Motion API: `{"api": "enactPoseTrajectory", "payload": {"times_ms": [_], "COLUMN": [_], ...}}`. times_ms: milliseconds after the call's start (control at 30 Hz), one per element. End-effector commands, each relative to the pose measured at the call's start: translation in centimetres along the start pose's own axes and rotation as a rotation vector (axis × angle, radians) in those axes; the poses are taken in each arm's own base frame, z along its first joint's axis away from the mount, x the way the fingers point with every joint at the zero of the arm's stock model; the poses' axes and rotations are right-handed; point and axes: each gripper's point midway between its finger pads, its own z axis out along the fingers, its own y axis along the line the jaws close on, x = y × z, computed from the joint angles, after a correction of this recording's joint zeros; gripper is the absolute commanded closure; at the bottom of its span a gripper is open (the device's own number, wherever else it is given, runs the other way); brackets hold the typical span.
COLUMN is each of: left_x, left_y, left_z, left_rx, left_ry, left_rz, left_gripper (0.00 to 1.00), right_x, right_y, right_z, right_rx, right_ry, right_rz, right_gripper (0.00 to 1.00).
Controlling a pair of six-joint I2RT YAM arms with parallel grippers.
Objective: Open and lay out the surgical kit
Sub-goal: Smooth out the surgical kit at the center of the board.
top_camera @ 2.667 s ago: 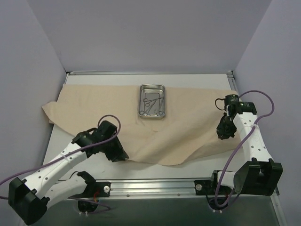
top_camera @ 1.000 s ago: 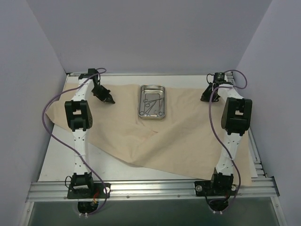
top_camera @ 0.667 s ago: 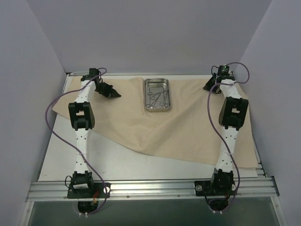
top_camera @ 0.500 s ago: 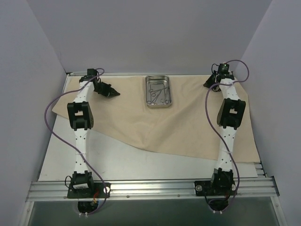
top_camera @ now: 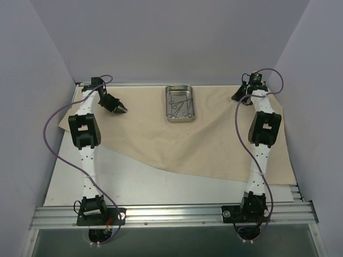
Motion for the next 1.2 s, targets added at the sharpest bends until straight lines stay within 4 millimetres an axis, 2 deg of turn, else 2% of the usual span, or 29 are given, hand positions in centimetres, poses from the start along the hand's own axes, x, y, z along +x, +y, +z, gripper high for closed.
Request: {"api": "enactPoseTrajectory", "payload": {"times_ms": [0, 67, 100, 133, 167, 200, 233, 267, 300, 333, 367, 467, 567, 633, 667, 700, 767, 833, 900, 933, 967, 1133, 1167], "left_x": [1.2, 1.5, 1.5, 1.6, 1.5, 1.3, 1.0, 1.3, 1.7, 2.1, 2.7, 4.6, 5.8, 6.3, 6.2, 6.9, 7.2, 8.2, 8.9, 9.5, 10.3, 13.5, 14.9], "left_y": [1.5, 2.4, 1.7, 3.5, 3.7, 2.7, 3.2, 4.6, 4.4, 4.8, 5.9, 6.6, 7.4, 8.5, 8.7, 9.6, 10.1, 11.6, 13.0, 13.9, 14.8, 17.2, 18.3], "left_z": [-5.1, -6.6, -9.0, -9.4, -10.3, -12.7, -13.7, -13.6, -14.7, -14.7, -14.0, -12.1, -10.2, -9.2, -8.9, -8.4, -8.0, -7.4, -7.0, -6.8, -7.1, -8.1, -8.2], "left_rx": [-0.176, -0.240, -0.241, -0.304, -0.319, -0.298, -0.329, -0.361, -0.349, -0.343, -0.355, -0.308, -0.308, -0.320, -0.311, -0.319, -0.310, -0.341, -0.376, -0.400, -0.437, -0.488, -0.499], "left_ry": [-0.086, -0.121, -0.175, -0.194, -0.226, -0.297, -0.338, -0.339, -0.357, -0.340, -0.306, -0.199, -0.126, -0.100, -0.106, -0.091, -0.093, -0.061, -0.026, -0.007, 0.021, 0.074, 0.108], "left_rz": [0.151, 0.199, 0.224, 0.235, 0.248, 0.279, 0.297, 0.299, 0.310, 0.308, 0.299, 0.263, 0.236, 0.218, 0.214, 0.204, 0.190, 0.159, 0.127, 0.096, 0.069, -0.049, -0.074], "left_gripper": [0.69, 0.66, 0.64, 0.61, 0.60, 0.59, 0.58, 0.57, 0.57, 0.60, 0.66, 0.91, 0.98, 0.98, 0.98, 0.98, 0.98, 0.98, 0.98, 0.98, 0.98, 0.98, 0.98], "right_x": [4.8, 4.1, 3.8, 3.6, 3.5, 3.5, 3.4, 3.5, 4.0, 3.9, 4.6, 5.8, 6.1, 5.4, 5.7, 5.0, 6.3, 6.8, 7.8, 7.5, 7.7, 8.5, 8.3], "right_y": [-0.9, 1.0, 1.5, 2.5, 2.9, 3.1, 4.0, 4.3, 4.5, 5.1, 5.9, 7.8, 9.9, 11.9, 12.0, 12.9, 14.6, 16.1, 16.1, 16.6, 16.4, 14.5, 14.0], "right_z": [-1.4, -2.4, -2.8, -3.4, -3.7, -4.1, -4.8, -5.0, -5.1, -5.7, -5.8, -6.4, -7.4, -8.7, -8.9, -9.9, -10.6, -12.2, -12.9, -14.2, -14.6, -17.0, -17.2], "right_rx": [0.071, 0.042, 0.033, 0.019, 0.011, 0.019, 0.015, 0.013, 0.013, 0.007, -0.006, -0.037, -0.098, -0.147, -0.156, -0.183, -0.209, -0.232, -0.223, -0.234, -0.232, -0.184, -0.175], "right_ry": [0.176, 0.153, 0.145, 0.138, 0.137, 0.138, 0.127, 0.125, 0.132, 0.126, 0.135, 0.143, 0.138, 0.102, 0.107, 0.084, 0.100, 0.098, 0.115, 0.101, 0.102, 0.115, 0.115], "right_rz": [0.013, -0.010, -0.015, -0.023, -0.027, -0.029, -0.041, -0.046, -0.049, -0.054, -0.062, -0.090, -0.085, -0.085, -0.081, -0.078, -0.100, -0.128, -0.137, -0.145, -0.145, -0.166, -0.167], "right_gripper": [0.99, 0.94, 0.91, 0.89, 0.84, 0.82, 0.79, 0.79, 0.78, 0.78, 0.78, 0.78, 0.79, 0.82, 0.82, 0.83, 0.84, 0.84, 0.84, 0.84, 0.84, 0.84, 0.84]}}
